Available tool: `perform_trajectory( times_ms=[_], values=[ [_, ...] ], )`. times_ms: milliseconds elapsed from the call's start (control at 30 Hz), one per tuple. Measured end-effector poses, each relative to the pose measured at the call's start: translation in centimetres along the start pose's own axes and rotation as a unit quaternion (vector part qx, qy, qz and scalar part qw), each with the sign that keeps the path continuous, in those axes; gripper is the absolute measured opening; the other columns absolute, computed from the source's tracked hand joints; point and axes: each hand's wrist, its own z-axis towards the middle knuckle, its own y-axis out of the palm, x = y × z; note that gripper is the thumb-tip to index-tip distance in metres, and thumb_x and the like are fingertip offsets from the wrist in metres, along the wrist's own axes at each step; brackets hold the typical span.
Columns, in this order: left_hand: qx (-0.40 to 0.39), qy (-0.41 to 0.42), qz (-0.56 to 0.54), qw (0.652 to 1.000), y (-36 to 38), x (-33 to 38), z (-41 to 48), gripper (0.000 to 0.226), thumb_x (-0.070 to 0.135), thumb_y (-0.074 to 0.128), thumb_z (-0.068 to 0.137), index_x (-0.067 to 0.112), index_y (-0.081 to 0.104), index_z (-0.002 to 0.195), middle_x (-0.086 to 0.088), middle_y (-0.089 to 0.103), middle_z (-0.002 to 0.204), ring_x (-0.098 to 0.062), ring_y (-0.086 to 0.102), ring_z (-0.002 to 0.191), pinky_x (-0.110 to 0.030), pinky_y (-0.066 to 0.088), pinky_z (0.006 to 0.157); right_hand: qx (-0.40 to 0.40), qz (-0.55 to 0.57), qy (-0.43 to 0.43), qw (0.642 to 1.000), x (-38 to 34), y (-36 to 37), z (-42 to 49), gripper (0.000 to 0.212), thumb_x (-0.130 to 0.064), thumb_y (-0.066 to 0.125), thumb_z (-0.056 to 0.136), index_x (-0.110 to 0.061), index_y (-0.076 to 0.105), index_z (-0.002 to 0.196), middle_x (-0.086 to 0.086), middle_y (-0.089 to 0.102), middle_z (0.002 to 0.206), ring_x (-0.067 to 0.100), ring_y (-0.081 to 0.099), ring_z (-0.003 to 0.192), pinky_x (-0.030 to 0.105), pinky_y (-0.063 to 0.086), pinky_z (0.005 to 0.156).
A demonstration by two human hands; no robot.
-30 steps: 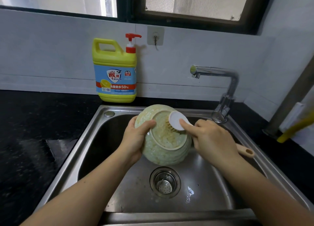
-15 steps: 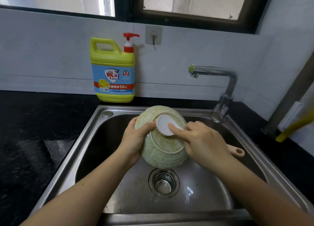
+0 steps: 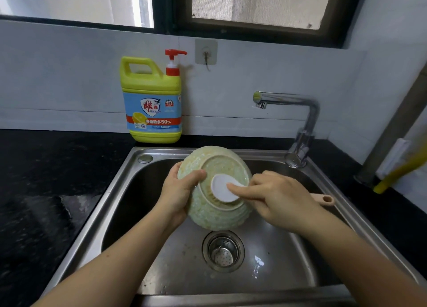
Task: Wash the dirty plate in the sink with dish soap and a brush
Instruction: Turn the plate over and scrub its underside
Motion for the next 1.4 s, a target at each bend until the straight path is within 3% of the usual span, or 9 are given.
perform_trajectory(
  times_ms=[133,300,533,700,900,1067,1233,1333,1400],
  values=[
    [0.016,0.012,0.001,1.000,-0.2,0.1,0.2,0.030,0.008,0.064,0.083,0.022,0.053,0.107,-0.012,0.063,0.108,-0.030,0.064,0.095,-0.041,0.056,0.073,-0.081,0.011,0.060,0.995,0.9,-1.8,-0.1,0.037,-0.042,0.044,0.096,-0.060,0.043,0.128,-0.015,0.058,0.098,0.010,0.049,0.097,0.028,0.040,0.076],
    [0.021,0.015,-0.002,1.000,-0.2,0.2,0.3,0.026,0.007,0.063,0.083,0.024,0.054,0.101,-0.011,0.064,0.106,-0.029,0.065,0.092,-0.042,0.055,0.071,-0.045,-0.095,0.135,0.985,1.3,-2.3,-0.2,0.040,-0.040,0.039,0.098,-0.055,0.037,0.135,-0.010,0.055,0.101,0.016,0.050,0.100,0.032,0.045,0.079],
    [0.051,0.028,-0.001,0.998,-0.4,0.3,0.4,0.033,0.007,0.064,0.083,0.020,0.051,0.111,-0.009,0.061,0.108,-0.029,0.063,0.096,-0.042,0.055,0.073,-0.105,-0.032,0.069,0.991,0.0,-2.2,-0.3,0.040,-0.040,0.037,0.098,-0.053,0.038,0.136,-0.011,0.052,0.096,0.015,0.051,0.100,0.029,0.037,0.071],
    [0.055,0.039,0.024,0.997,-0.4,0.1,0.3,0.027,0.008,0.065,0.083,0.025,0.053,0.101,-0.010,0.062,0.107,-0.029,0.063,0.096,-0.040,0.055,0.071,-0.074,0.009,0.021,0.997,-2.5,-0.8,0.0,0.041,-0.033,0.042,0.097,-0.046,0.043,0.136,-0.003,0.054,0.091,0.024,0.056,0.090,0.033,0.036,0.065],
    [0.072,0.043,0.024,0.996,-0.6,0.4,0.5,0.030,0.010,0.066,0.081,0.027,0.052,0.102,-0.007,0.060,0.108,-0.029,0.061,0.099,-0.048,0.055,0.081,-0.123,-0.049,0.088,0.987,-0.1,-2.2,-0.2,0.039,-0.040,0.039,0.098,-0.053,0.039,0.135,-0.008,0.054,0.101,0.018,0.054,0.102,0.031,0.037,0.073],
    [0.052,0.057,0.045,0.996,-0.3,0.3,0.2,0.029,0.008,0.066,0.082,0.029,0.052,0.097,-0.006,0.061,0.106,-0.027,0.063,0.096,-0.048,0.055,0.081,-0.120,-0.124,0.118,0.978,-0.1,-1.9,-0.2,0.038,-0.034,0.038,0.099,-0.046,0.041,0.135,-0.002,0.053,0.101,0.023,0.054,0.100,0.034,0.039,0.072],
    [0.057,0.068,0.067,0.994,-0.4,0.1,0.2,0.029,0.009,0.067,0.081,0.029,0.054,0.097,-0.007,0.062,0.106,-0.029,0.063,0.098,-0.047,0.055,0.080,-0.159,-0.029,0.091,0.983,-1.5,-2.1,-0.3,0.040,-0.037,0.037,0.099,-0.049,0.038,0.138,-0.004,0.055,0.109,0.022,0.054,0.104,0.033,0.036,0.074],
    [0.064,0.071,0.076,0.993,-0.5,0.2,0.2,0.029,0.010,0.067,0.081,0.030,0.054,0.097,-0.007,0.062,0.105,-0.028,0.063,0.096,-0.042,0.056,0.072,-0.151,-0.046,0.062,0.986,-2.5,-1.6,-0.1,0.040,-0.035,0.034,0.100,-0.045,0.037,0.139,-0.002,0.054,0.103,0.023,0.055,0.099,0.033,0.035,0.070],
    [0.056,0.070,0.071,0.993,-0.5,0.2,0.2,0.028,0.009,0.066,0.082,0.029,0.053,0.097,-0.007,0.062,0.105,-0.028,0.063,0.095,-0.042,0.056,0.073,-0.154,-0.053,0.101,0.981,-1.6,-1.6,0.1,0.039,-0.036,0.036,0.099,-0.046,0.040,0.137,-0.002,0.055,0.108,0.023,0.055,0.104,0.034,0.038,0.074]
  ],
)
